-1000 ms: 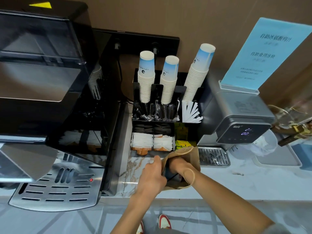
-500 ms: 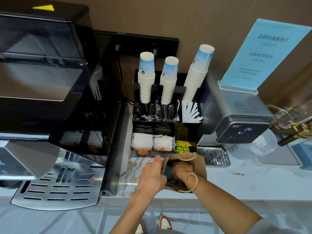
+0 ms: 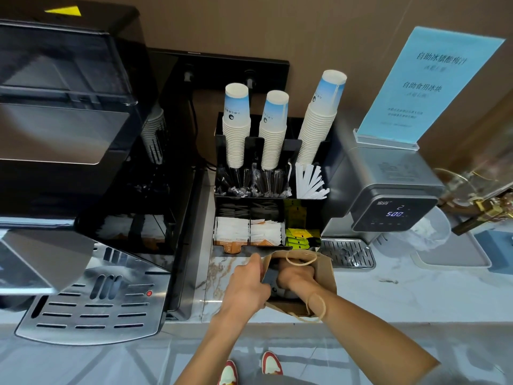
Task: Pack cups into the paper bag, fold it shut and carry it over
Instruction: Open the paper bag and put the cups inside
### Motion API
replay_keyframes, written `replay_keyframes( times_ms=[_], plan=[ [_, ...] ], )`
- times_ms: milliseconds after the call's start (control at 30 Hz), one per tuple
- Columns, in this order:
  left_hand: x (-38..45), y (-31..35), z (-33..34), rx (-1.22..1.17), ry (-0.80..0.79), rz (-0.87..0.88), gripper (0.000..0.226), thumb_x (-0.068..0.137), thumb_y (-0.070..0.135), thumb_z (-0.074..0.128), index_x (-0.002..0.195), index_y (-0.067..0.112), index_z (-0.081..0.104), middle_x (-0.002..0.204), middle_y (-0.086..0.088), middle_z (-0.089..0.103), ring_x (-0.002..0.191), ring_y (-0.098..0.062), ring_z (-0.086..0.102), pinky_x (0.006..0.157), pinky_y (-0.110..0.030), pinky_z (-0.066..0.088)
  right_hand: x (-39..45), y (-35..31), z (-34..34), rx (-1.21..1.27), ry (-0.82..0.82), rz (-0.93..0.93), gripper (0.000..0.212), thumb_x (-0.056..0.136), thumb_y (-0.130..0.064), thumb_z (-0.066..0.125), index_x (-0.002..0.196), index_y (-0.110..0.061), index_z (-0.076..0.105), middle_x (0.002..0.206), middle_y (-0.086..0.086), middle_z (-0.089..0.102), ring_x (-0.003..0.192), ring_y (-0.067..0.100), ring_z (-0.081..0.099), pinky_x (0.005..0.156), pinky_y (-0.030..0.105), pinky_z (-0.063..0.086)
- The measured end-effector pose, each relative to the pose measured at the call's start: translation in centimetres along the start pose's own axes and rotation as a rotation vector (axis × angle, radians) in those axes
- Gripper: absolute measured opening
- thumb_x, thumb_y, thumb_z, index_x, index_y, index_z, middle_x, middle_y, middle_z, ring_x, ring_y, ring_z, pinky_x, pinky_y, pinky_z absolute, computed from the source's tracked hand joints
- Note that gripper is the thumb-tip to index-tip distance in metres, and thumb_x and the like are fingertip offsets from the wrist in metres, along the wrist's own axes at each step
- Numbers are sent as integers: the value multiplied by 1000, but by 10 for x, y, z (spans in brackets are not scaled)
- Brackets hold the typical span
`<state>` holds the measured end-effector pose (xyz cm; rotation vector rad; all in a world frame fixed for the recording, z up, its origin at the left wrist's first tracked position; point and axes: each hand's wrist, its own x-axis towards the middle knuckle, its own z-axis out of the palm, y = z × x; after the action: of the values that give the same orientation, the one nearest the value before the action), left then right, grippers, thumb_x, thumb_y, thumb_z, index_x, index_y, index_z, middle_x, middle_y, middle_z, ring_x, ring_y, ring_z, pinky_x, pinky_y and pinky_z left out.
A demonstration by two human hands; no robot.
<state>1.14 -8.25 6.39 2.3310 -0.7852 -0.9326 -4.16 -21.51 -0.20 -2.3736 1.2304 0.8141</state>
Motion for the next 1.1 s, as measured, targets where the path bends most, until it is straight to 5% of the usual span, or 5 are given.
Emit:
replay_keyframes(
  times_ms=[267,400,533,767,1100],
  plan=[
    [3,-6,-4,-64,29,14,36,82,1,59,76,26,33,91,-11,60,76,-32,73,45,-27,47,-15,0,2,285,91,-199,31,89,-11,60,120,-11,61,125,15,64,116,31,60,93,32,47],
    [4,-5,-4,-117,21,9,35,81,0,60,77,24,35,92,-13,60,75,-33,73,38,-21,44,-22,3,0,342,153,-291,21,86,-10,63,77,-26,52,89,3,62,100,29,60,79,27,40],
    [4,-6,-1,-146,-17,28,35,80,-6,59,77,22,38,84,-5,52,71,-26,71,36,-17,48,-25,3,-1,216,129,-383,18,91,-18,58,107,-14,64,109,13,69,103,28,63,92,35,50],
    [5,-6,-1,-184,-58,0,31,76,-8,58,78,17,40,76,-2,49,53,-13,62,36,-16,45,-21,-14,2,2,71,-411,16,93,-7,45,102,-12,58,105,15,65,97,33,63,87,38,49],
    [3,-4,-8,-299,-49,-96,23,78,-3,56,82,15,42,100,-21,66,54,-25,74,67,-47,59,-17,-12,7,150,33,-438,27,93,-15,49,117,-10,58,111,17,63,109,37,62,92,42,48]
  ],
)
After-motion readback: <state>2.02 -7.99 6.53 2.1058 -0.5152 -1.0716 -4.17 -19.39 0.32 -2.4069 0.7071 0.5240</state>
